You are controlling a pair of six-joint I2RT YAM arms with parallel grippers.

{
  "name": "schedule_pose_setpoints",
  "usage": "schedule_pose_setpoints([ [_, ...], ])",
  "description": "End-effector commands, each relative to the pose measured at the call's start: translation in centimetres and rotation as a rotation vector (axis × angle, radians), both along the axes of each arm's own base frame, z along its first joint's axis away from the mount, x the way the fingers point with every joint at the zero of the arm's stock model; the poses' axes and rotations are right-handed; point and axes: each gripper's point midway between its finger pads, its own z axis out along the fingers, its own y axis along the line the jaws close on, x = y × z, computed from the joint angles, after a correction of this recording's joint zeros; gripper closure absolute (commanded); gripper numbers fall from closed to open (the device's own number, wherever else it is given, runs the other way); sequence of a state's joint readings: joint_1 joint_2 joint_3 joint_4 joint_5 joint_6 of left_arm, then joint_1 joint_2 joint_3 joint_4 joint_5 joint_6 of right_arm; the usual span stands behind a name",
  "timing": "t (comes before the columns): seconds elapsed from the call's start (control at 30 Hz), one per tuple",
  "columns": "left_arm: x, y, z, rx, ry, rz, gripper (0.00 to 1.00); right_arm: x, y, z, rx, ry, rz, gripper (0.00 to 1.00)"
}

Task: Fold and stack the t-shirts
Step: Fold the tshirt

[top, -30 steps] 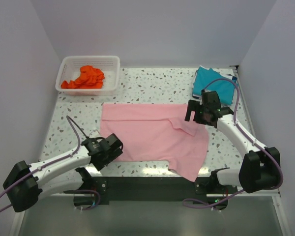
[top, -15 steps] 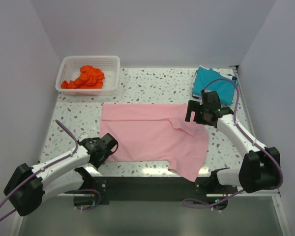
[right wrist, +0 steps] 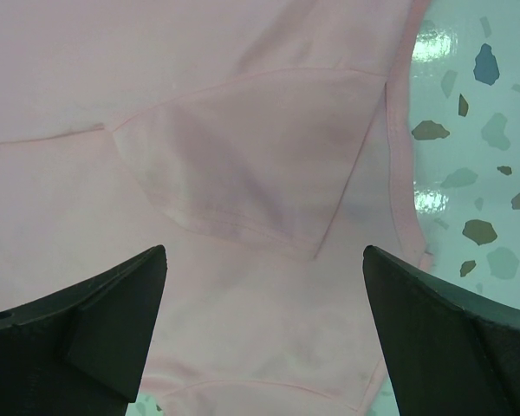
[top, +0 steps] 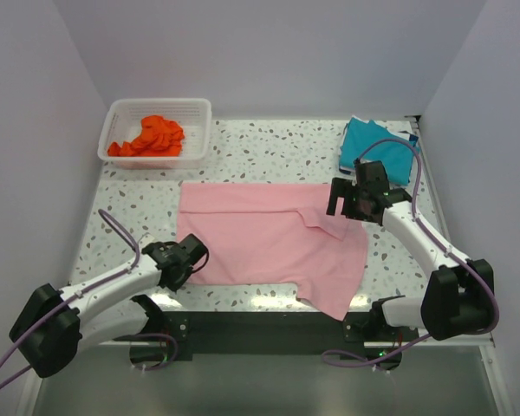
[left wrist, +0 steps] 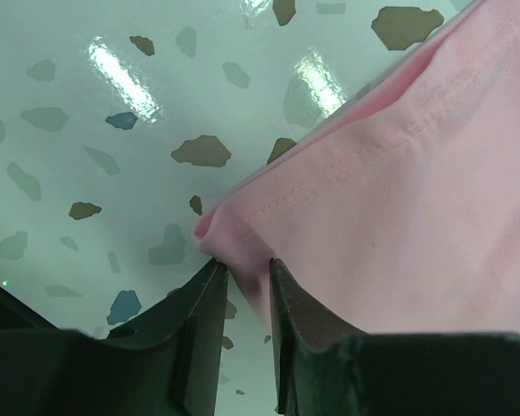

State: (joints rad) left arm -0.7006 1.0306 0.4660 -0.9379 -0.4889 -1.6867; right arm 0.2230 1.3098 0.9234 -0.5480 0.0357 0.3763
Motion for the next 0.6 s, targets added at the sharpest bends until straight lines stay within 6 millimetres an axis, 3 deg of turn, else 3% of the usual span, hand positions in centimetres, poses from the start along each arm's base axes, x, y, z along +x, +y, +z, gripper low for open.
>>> schedule_pose_setpoints([
  [0.0, 0.8, 0.5, 0.4, 0.027, -0.038, 0.030, 0.73, -0.1, -0.5, 0.4, -0.020, -0.010, 0.001, 0.01],
  [0.17, 0.9, 0.6, 0.4, 0.040, -0.037, 0.030, 1.00, -0.7, -0.5, 0.8, -0.020, -0.018, 0.016, 0.01],
  [0.3, 1.3, 1.0, 0.7, 0.045, -0.064, 0.042, 1.00, -1.9, -0.1, 1.2, -0.010, -0.020, 0.077, 0.01],
  [0.43, 1.6, 1.2, 1.0, 0.036, -0.090, 0.048, 1.00, -3.8, 1.6, 1.7, 0.001, -0.021, 0.141, 0.01],
  [0.47, 1.6, 1.2, 1.0, 0.033, -0.097, 0.051, 1.00, -5.1, 2.9, 1.7, -0.034, -0.006, 0.197, 0.01],
  [0.57, 1.7, 1.2, 1.1, 0.033, -0.094, 0.034, 1.00, -8.1, 4.5, 1.0, -0.115, 0.041, 0.251, 0.01],
])
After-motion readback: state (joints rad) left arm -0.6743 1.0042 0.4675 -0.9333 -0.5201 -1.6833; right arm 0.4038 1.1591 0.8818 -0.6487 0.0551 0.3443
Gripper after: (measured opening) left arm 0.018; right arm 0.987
